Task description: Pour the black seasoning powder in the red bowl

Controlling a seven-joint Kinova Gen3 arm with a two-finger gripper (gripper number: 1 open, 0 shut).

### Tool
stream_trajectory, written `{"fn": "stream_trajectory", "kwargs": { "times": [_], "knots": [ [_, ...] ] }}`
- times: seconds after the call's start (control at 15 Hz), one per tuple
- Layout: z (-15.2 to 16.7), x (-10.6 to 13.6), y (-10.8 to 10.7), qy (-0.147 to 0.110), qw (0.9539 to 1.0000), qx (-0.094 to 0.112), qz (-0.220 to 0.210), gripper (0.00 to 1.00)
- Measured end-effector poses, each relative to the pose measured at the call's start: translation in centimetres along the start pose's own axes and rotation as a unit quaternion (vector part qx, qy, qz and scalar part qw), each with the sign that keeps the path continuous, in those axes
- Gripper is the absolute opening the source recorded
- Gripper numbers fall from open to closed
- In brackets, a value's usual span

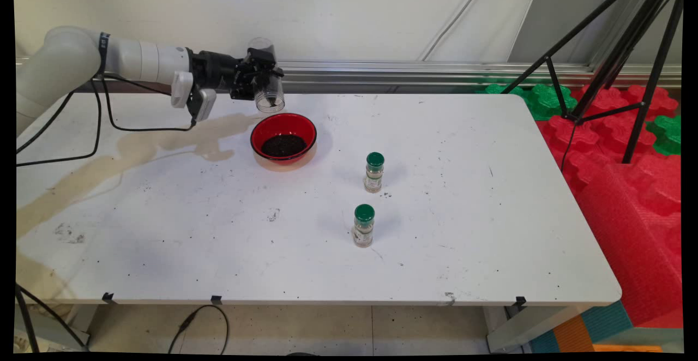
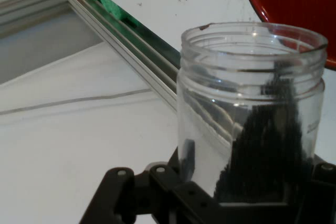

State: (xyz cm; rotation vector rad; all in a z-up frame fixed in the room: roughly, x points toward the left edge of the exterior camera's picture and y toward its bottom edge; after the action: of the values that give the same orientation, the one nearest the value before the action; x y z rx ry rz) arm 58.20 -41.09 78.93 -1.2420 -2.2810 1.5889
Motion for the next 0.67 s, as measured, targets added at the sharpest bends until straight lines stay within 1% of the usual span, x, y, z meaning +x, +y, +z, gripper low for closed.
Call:
{"fn": "stream_trajectory", "kwargs": {
  "times": [0.67],
  "knots": [
    [-0.49,0.43,-0.44,-0.003,0.9986,0.013,0.052,0.00]
  ]
}}
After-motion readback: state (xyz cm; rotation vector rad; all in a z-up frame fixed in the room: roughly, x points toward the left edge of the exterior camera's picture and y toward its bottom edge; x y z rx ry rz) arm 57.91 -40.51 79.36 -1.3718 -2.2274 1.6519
